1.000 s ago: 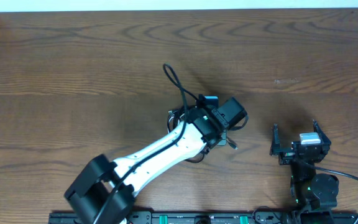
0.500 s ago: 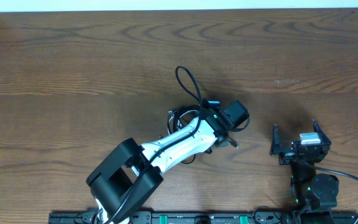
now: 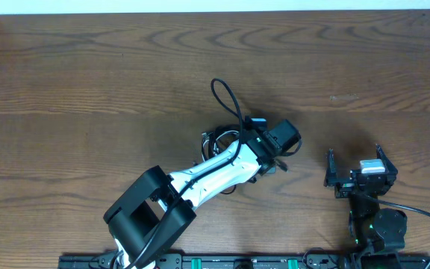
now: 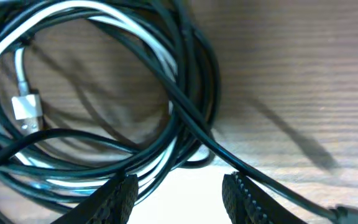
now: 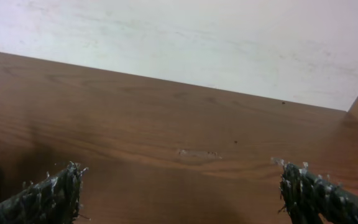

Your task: Untangle cables

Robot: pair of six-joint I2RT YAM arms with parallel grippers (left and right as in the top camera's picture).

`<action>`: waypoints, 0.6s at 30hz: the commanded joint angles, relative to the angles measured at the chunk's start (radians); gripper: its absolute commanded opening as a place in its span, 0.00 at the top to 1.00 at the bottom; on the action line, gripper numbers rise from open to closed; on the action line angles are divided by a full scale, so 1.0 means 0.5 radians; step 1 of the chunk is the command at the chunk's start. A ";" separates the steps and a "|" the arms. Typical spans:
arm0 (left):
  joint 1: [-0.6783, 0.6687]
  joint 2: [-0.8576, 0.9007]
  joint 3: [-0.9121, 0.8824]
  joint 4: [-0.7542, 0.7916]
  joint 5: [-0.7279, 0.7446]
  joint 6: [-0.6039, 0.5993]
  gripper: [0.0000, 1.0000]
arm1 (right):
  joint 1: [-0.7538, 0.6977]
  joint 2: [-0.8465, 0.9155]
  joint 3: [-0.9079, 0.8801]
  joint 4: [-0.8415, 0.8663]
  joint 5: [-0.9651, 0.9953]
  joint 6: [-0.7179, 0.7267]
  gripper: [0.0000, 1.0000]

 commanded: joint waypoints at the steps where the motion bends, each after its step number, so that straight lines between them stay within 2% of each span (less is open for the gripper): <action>1: -0.004 0.015 0.002 0.037 -0.066 -0.025 0.50 | 0.014 -0.011 -0.002 -0.008 -0.005 0.021 0.01; 18: -0.005 0.016 0.001 0.061 -0.153 -0.025 0.50 | 0.014 -0.011 -0.002 -0.008 -0.005 0.021 0.01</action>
